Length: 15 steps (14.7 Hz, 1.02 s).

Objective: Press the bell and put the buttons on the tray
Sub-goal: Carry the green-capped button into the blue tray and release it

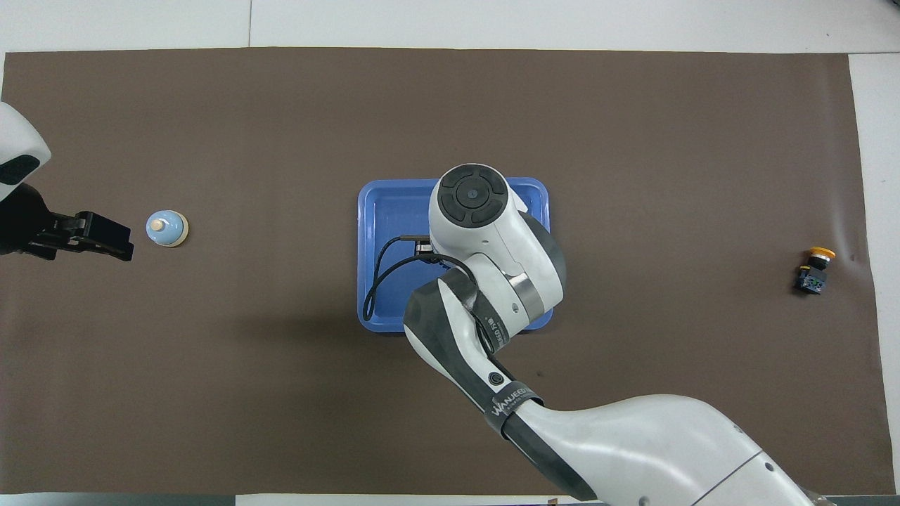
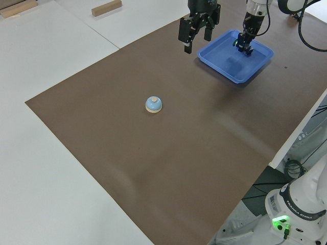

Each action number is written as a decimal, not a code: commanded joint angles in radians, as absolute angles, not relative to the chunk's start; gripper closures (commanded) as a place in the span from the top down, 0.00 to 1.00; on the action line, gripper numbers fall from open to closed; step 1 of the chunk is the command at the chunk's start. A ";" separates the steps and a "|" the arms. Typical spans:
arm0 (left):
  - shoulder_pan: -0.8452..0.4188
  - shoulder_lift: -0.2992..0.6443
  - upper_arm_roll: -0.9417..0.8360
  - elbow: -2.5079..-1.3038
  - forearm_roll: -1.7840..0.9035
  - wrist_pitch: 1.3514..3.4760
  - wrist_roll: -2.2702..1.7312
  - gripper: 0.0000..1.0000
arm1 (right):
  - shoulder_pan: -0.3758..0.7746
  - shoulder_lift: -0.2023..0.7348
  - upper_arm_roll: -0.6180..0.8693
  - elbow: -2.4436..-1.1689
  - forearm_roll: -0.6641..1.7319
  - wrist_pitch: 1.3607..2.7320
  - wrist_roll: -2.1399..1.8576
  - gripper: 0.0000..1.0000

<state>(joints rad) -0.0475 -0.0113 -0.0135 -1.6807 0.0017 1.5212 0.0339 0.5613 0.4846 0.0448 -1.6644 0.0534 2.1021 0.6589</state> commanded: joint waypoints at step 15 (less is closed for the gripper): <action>-0.049 -0.015 -0.011 -1.674 0.005 1.514 0.023 1.00 | 0.347 0.264 -0.026 -1.698 0.040 1.893 0.605 1.00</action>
